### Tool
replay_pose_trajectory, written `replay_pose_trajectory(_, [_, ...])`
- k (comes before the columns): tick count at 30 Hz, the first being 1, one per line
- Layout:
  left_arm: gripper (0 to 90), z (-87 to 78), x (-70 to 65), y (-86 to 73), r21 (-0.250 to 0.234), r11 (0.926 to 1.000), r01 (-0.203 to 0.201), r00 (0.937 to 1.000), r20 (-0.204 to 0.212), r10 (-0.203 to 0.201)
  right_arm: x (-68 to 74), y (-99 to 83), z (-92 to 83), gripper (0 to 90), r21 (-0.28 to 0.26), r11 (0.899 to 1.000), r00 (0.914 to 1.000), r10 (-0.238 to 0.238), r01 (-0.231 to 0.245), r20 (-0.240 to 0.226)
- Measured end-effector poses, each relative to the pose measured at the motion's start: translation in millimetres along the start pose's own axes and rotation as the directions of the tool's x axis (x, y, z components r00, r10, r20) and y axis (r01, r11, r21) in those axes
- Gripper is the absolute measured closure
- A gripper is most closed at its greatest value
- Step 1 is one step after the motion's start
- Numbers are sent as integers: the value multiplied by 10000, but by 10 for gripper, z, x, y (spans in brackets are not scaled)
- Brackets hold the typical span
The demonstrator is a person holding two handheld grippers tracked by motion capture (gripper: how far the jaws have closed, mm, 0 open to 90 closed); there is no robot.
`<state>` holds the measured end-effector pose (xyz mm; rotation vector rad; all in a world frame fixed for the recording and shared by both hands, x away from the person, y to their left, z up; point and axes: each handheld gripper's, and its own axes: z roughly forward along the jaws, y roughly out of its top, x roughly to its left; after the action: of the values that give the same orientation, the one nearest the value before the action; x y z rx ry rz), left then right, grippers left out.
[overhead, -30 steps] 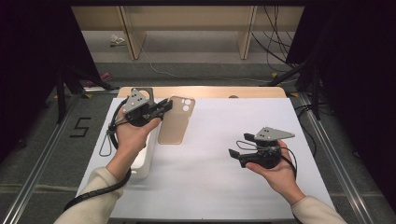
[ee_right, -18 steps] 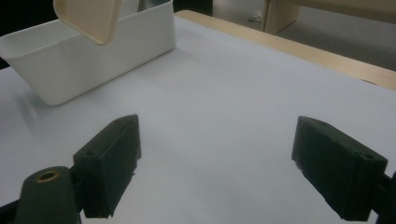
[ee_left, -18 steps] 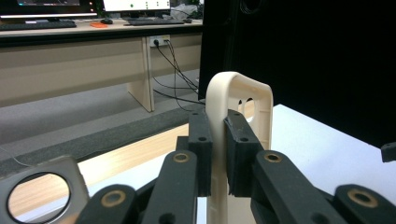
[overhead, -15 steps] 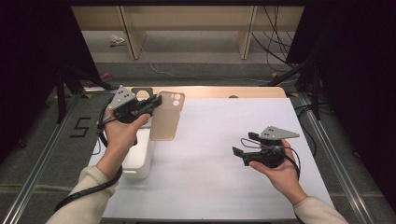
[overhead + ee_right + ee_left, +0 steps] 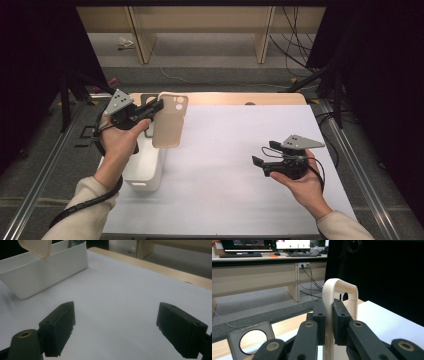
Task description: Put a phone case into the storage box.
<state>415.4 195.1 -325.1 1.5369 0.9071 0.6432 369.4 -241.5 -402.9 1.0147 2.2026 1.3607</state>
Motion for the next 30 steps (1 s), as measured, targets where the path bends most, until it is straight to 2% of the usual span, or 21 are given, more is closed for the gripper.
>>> replay_pose_trajectory(30, [822,-140,355,26,-112,9999,117,9982,-585,-123,-66,-19,-61,162,-147,9997,9996,208,-205,190])
